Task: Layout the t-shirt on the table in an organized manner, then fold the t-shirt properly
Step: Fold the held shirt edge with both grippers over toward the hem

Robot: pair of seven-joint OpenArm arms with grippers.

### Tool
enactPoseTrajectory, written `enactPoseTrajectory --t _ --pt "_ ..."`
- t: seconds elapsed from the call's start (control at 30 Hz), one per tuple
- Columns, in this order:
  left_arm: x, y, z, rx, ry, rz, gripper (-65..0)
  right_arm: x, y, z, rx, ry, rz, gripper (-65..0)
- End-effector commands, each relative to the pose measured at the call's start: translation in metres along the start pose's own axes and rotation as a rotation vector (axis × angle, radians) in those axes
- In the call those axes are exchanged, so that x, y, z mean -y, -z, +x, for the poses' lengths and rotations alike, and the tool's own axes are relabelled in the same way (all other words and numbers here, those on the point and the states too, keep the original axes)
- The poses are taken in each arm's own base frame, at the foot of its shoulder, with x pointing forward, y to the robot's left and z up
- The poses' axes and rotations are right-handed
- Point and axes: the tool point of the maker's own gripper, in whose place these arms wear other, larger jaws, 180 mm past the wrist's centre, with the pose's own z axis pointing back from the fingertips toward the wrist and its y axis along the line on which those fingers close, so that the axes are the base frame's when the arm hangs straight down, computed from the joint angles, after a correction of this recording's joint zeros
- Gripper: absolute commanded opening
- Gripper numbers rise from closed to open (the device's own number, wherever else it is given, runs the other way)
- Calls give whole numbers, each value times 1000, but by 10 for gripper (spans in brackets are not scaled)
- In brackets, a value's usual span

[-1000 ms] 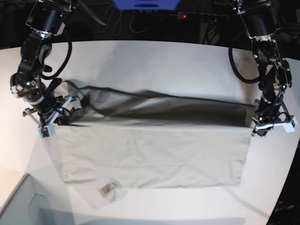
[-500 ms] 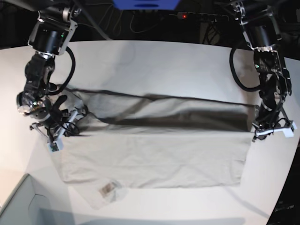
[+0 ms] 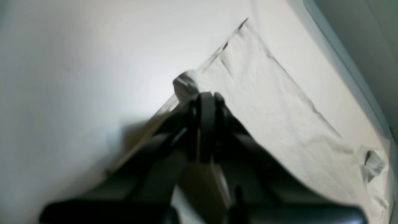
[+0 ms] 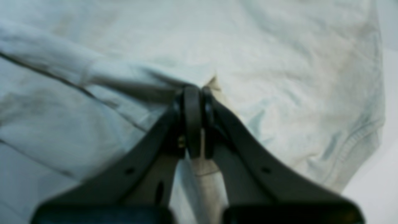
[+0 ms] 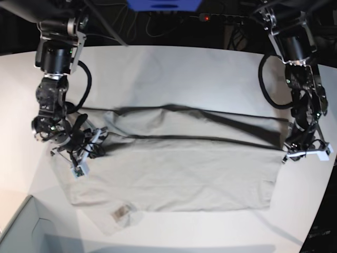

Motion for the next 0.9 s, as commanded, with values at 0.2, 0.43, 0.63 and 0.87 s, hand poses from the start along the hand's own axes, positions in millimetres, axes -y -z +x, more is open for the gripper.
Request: enactPoseTrajectory --t 0.2,0.43,0.63,0.87 --pt "1 9 7 8 -15 1 -377 24 -7 25 60 -14 -37 -401" --pt "0 8 11 18 -19 1 -177 41 -41 34 131 -47 -132 -273" --pt "-6 -11 14 49 22 -4 -159 34 -50 -12 50 -58 -128 -273" --pt "-36 -7 -23 -43 2 64 -158 27 -52 -35 14 -41 -116 -273"
